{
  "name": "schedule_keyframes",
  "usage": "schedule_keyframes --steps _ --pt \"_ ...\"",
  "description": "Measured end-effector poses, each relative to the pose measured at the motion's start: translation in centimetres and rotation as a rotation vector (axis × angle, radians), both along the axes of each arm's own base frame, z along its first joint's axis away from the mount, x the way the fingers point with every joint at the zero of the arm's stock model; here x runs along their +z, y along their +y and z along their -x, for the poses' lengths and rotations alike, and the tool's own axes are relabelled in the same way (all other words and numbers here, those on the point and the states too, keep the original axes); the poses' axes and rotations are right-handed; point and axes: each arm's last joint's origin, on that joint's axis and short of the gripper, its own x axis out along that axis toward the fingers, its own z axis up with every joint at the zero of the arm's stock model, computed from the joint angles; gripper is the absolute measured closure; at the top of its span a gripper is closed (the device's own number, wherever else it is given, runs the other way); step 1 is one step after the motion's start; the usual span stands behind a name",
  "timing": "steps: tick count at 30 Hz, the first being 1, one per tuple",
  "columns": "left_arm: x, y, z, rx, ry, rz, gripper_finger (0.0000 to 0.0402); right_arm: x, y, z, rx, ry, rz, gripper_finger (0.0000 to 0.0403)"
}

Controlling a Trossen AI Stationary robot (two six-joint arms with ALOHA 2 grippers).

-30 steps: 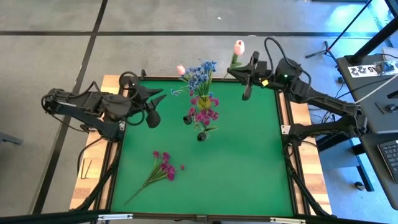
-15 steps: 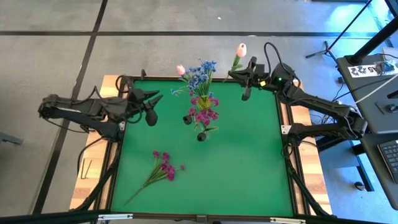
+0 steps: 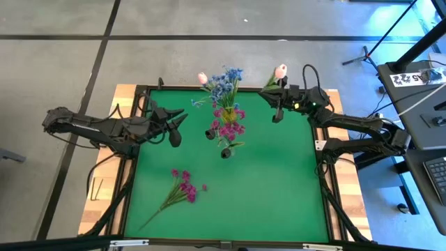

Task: Sort flowers into vase by color
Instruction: Put the pink tulip into the yellow vase

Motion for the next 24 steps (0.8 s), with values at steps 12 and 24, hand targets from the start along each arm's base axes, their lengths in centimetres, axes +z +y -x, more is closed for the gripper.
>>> schedule_keyframes --steps 12,24 --pt "-1.0 0.0 -0.3 -0.012 -0.072 0.037 0.0302 -3.7 -1.5 -2.4 0.012 -0.023 -0.021 0.0402" --pt "-1.0 0.0 -0.3 -0.008 -0.089 0.057 0.0302 -6.1 -3.1 -5.1 0.076 0.020 -0.073 0.0402"
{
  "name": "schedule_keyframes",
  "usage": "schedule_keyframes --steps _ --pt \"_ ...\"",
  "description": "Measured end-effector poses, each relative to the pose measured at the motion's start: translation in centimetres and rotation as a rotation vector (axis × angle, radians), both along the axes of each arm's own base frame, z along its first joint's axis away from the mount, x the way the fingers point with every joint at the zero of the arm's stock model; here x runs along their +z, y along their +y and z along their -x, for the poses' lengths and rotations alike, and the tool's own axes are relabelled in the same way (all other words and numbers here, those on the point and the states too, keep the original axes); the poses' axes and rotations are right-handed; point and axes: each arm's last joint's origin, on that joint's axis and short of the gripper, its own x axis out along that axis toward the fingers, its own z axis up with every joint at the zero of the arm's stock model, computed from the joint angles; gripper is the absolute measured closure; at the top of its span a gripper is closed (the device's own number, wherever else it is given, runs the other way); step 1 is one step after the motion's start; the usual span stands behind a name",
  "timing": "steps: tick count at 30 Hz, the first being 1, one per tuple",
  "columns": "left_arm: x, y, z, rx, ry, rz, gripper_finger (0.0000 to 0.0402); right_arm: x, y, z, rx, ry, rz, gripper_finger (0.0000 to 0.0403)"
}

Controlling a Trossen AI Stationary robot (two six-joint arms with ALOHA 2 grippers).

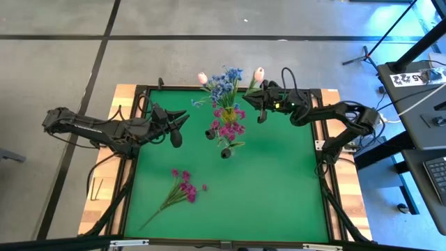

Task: Sort flowers into vase by color
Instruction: Put the pink tulip into the yellow vase

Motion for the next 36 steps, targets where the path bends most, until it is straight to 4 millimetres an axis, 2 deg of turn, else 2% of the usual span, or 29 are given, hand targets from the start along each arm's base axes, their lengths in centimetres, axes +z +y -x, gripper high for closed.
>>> schedule_keyframes --steps 8,23,31,36 --pt "0.0 0.0 0.0 0.000 0.000 0.001 0.0302 -0.4 -0.1 -0.3 0.052 0.035 -0.040 0.0402" --pt "0.0 0.0 0.0 0.002 -0.006 0.013 0.0302 -1.7 -0.3 -0.6 0.020 0.143 -0.064 0.0402" --pt "-0.2 0.0 0.0 0.002 0.007 0.011 0.0302 -3.4 0.1 -1.2 0.032 0.251 -0.091 0.0402" --pt "-0.1 0.0 0.0 0.002 0.006 0.012 0.0302 -3.7 0.1 -1.3 0.011 0.267 -0.093 0.0402"
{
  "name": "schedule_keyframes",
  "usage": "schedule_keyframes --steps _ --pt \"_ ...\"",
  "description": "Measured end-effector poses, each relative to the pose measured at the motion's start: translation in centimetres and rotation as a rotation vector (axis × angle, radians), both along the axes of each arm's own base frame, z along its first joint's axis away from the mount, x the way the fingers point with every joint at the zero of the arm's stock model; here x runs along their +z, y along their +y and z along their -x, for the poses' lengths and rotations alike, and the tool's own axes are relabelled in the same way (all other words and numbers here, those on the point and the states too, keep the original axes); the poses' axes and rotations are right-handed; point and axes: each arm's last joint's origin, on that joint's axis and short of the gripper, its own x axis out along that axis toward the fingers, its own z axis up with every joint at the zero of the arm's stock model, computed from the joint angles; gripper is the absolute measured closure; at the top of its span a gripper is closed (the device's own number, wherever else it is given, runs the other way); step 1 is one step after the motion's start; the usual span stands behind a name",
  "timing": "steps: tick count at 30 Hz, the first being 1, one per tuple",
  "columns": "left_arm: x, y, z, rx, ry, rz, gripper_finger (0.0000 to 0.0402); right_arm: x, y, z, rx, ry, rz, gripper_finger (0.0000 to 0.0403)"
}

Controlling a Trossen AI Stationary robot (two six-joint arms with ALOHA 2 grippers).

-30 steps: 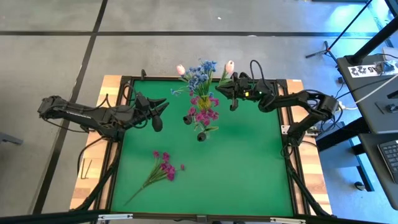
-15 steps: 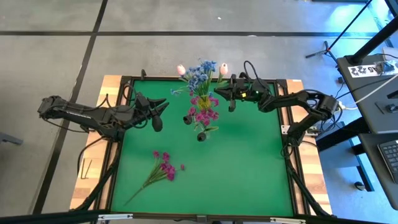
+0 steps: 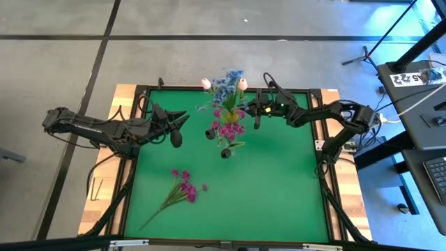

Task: Sort flowers into vase by color
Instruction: Put the pink tulip into the yellow vase

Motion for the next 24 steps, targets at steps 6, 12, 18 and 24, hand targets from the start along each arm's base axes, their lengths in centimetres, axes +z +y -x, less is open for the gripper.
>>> schedule_keyframes --steps 6,12,18,24 --pt "0.01 0.00 0.01 0.001 -0.001 0.000 0.0302 -0.27 0.00 0.01 -0.002 0.025 -0.016 0.0402" --pt "0.01 0.01 0.01 0.004 -0.001 -0.001 0.0302 -0.35 0.00 0.01 -0.002 0.032 -0.020 0.0371" --pt "0.05 0.09 0.08 0.041 -0.004 -0.006 0.0302 -0.34 0.00 0.03 0.007 0.031 -0.020 0.0313" --pt "0.42 0.14 0.46 0.047 -0.027 -0.004 0.0302 0.15 0.18 0.29 0.016 0.047 -0.002 0.0243"
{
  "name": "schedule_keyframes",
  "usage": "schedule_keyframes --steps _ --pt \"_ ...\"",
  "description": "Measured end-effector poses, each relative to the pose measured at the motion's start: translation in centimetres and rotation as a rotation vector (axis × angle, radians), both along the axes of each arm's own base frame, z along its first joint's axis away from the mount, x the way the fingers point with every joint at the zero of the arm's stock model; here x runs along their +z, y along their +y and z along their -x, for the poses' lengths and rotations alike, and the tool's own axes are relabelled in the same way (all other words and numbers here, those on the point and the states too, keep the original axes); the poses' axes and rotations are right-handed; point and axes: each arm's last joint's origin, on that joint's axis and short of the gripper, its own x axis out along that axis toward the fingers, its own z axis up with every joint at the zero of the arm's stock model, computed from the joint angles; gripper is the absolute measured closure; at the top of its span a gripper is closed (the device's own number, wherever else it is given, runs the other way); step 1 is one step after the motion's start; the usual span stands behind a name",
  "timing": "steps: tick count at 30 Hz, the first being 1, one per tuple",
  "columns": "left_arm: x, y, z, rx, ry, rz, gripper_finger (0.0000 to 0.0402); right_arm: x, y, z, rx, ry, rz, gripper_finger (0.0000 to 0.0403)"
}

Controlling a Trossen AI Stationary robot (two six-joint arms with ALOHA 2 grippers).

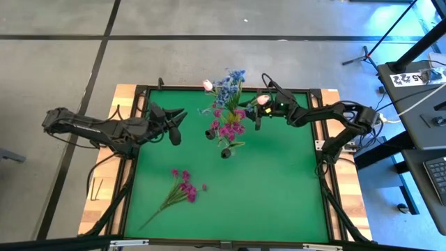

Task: Sort flowers into vase by color
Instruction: Put the pink tulip into the yellow vase, then put the violet flowers into the transparent vase

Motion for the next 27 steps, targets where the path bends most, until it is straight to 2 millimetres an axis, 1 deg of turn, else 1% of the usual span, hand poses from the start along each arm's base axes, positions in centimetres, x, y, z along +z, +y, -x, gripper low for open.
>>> schedule_keyframes --steps 6,11,15,18,23,27 --pt "0.5 0.0 0.6 -0.024 -0.033 0.007 0.0301 1.2 0.4 0.6 0.002 0.020 0.017 0.0184" --pt "0.8 0.1 1.0 -0.027 -0.051 0.006 0.0301 2.0 0.9 1.5 -0.004 0.086 0.041 0.0154" --pt "1.1 0.0 1.3 -0.065 -0.056 -0.003 0.0301 2.4 1.3 2.5 -0.052 0.178 0.059 0.0142" --pt "1.2 0.0 1.4 -0.098 -0.064 0.000 0.0301 2.9 1.6 3.2 -0.091 0.214 0.075 0.0138" --pt "1.1 -0.3 1.3 -0.204 -0.054 0.009 0.0301 4.6 2.3 4.4 -0.106 0.202 0.098 0.0137" --pt "1.0 -0.4 1.3 -0.243 0.016 0.023 0.0301 5.9 3.0 5.7 -0.129 0.202 0.128 0.0136"
